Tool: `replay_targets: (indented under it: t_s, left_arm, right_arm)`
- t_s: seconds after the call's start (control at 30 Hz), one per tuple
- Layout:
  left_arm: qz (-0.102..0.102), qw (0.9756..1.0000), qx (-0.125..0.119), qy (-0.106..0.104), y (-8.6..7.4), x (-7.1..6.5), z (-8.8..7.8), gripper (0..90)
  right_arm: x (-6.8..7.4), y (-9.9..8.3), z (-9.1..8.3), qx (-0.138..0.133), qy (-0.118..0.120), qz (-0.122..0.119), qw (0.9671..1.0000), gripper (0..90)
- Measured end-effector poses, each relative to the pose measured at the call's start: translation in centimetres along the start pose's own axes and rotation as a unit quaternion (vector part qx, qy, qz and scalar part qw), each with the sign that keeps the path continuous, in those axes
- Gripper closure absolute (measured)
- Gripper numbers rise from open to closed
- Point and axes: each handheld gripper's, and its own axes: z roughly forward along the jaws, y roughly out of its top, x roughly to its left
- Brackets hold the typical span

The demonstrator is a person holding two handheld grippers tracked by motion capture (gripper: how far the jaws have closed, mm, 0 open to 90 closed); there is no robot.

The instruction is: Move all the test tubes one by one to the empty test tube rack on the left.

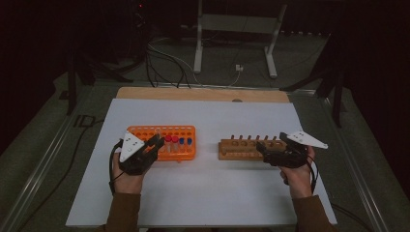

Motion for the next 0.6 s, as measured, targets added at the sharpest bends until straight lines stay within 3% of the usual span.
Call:
replay_targets:
  t_s: [0.6]
  left_arm:
    - [-0.023, 0.9983, -0.004, 0.054, -1.9, 2.5, 0.4, 76.3]
  right_arm:
    - [-0.8, -0.1, -0.5, -0.005, -0.006, 0.007, 0.9999, 0.0]
